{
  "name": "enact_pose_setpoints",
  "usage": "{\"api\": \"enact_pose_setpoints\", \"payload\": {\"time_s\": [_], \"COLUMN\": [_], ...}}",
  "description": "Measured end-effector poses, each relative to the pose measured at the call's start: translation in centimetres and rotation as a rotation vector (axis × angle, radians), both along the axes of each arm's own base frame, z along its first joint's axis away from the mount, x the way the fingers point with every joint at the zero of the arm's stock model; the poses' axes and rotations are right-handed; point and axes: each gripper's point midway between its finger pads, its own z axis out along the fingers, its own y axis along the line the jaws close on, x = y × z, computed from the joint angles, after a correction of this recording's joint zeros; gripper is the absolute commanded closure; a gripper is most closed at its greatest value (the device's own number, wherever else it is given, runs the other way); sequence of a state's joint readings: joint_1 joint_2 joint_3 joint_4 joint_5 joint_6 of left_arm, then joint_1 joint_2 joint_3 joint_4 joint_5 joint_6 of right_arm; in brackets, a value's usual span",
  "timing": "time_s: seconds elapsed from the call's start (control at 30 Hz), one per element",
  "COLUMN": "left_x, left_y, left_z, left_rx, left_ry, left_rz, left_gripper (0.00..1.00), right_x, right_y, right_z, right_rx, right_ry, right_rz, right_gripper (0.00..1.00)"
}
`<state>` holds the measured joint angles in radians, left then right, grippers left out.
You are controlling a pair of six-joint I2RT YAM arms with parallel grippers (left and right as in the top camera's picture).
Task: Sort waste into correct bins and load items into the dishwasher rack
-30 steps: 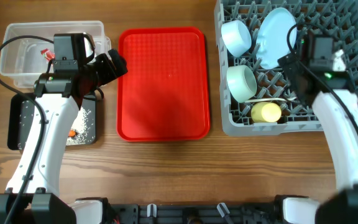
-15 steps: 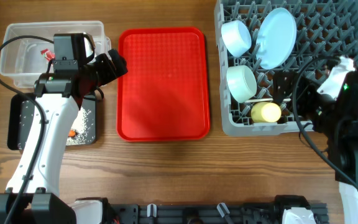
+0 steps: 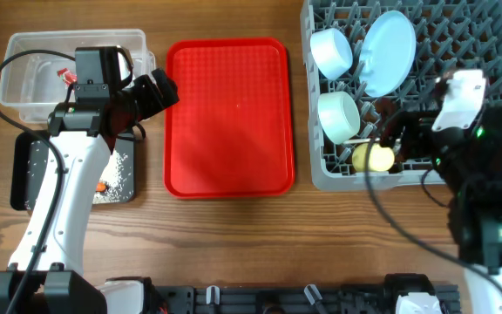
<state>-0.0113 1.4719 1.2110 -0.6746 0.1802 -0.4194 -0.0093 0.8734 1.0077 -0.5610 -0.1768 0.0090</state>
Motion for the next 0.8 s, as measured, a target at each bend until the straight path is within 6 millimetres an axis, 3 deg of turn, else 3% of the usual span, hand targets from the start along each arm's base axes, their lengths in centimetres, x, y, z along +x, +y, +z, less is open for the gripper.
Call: {"api": "enact_pose_setpoints", "payload": {"time_s": [0.2,0.37,0.47,0.6,0.8], "left_x": [0.0,0.0,0.0,0.0,0.0], "left_y": [0.0,0.0,0.0,0.0,0.0], "left_z": [0.0,0.0,0.0,0.0,0.0], "left_rx": [0.0,0.0,0.0,0.0,0.0], "left_ry": [0.001,0.0,0.001,0.001,0.0], "left_rz": [0.0,0.0,0.0,0.0,0.0], "left_gripper": [0.0,0.0,0.0,0.0,0.0], "right_x": [-2.1,-4.6,-5.1,-5.4,-5.6], "right_y": [0.2,0.3,0.3,0.1,-1.2], "right_z": [-4.4,-11.4,-14.6,-15.8,-14.8], "right_rx": [-0.033,0.014,0.052,0.075,0.1], "right_ry": [-0.205,-0.23,-0.237,-0.271,-0.336], "right_rz": [0.022,0.009,-0.003,-0.017,-0.104], "right_gripper": [0.0,0.0,0.0,0.0,0.0]}}
